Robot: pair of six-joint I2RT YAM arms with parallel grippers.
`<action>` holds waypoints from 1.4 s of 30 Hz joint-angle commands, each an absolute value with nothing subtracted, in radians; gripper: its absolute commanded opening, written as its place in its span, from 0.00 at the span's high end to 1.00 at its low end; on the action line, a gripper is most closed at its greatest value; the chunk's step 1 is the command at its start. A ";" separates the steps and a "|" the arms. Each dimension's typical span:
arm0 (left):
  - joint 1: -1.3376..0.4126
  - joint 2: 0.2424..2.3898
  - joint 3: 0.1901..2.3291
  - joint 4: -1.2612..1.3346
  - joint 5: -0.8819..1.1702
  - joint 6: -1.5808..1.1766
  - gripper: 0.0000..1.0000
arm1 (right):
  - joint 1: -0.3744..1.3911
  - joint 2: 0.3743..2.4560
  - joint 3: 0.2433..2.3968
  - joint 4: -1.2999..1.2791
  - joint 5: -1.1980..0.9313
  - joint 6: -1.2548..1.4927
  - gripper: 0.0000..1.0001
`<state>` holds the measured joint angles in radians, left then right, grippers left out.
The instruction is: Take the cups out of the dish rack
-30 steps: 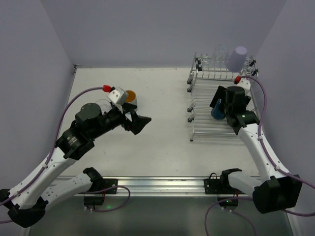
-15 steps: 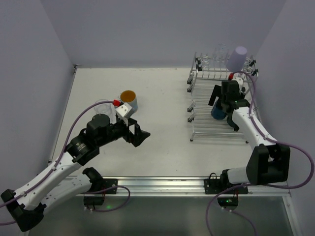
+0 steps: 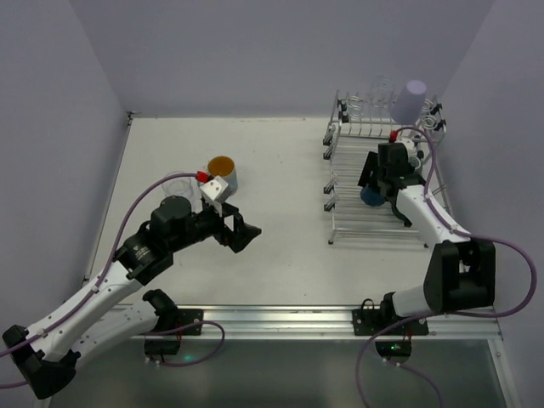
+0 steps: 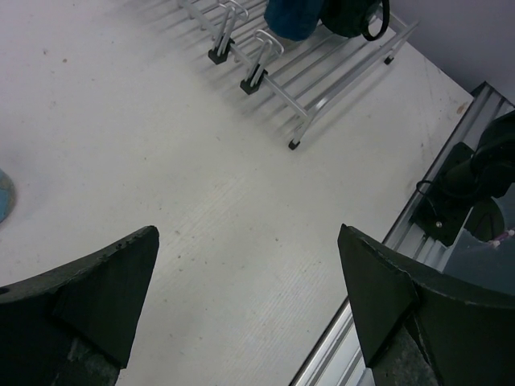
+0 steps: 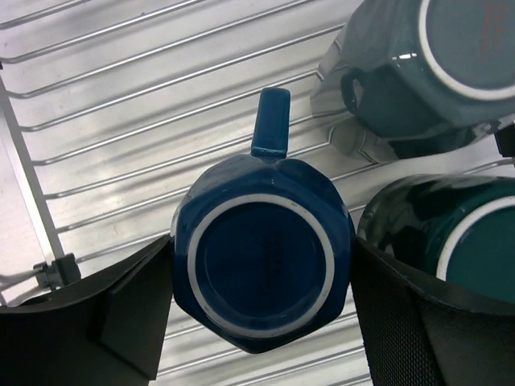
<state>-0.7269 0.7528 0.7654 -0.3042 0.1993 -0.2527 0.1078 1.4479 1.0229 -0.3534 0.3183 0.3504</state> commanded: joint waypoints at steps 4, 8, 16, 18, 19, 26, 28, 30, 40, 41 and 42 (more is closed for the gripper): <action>-0.723 0.782 0.796 -0.204 0.247 -0.365 0.04 | 0.155 1.224 0.982 -0.219 0.337 0.350 0.71; -0.724 0.821 0.769 -0.089 0.340 -0.457 0.07 | 0.187 1.028 0.914 -0.195 0.308 0.383 0.74; -0.726 0.929 0.678 0.297 0.397 -0.693 0.09 | 0.190 0.712 0.709 -0.051 -0.206 0.639 0.73; -0.727 0.983 0.657 0.442 0.428 -0.785 0.09 | 0.190 0.683 0.672 0.039 -0.356 0.744 0.73; -0.726 1.003 0.644 0.484 0.440 -0.810 0.10 | 0.190 0.666 0.648 0.061 -0.398 0.774 0.73; -0.739 1.169 0.643 0.704 0.471 -0.911 0.12 | 0.195 0.632 0.534 0.342 -0.649 1.037 0.73; -0.750 1.210 0.644 0.762 0.492 -0.933 0.13 | 0.199 0.643 0.517 0.362 -0.669 1.060 0.73; -0.764 1.235 0.646 0.829 0.512 -0.966 0.18 | 0.213 0.658 0.509 0.368 -0.672 1.063 0.73; -0.801 1.296 0.652 0.923 0.512 -0.994 0.47 | 0.345 0.753 0.431 0.526 -0.638 1.140 0.71; -0.801 1.296 0.653 0.923 0.506 -0.989 0.54 | 0.362 0.764 0.426 0.550 -0.635 1.146 0.71; -0.802 1.295 0.653 0.923 0.502 -0.988 0.62 | 0.367 0.776 0.411 0.563 -0.626 1.149 0.71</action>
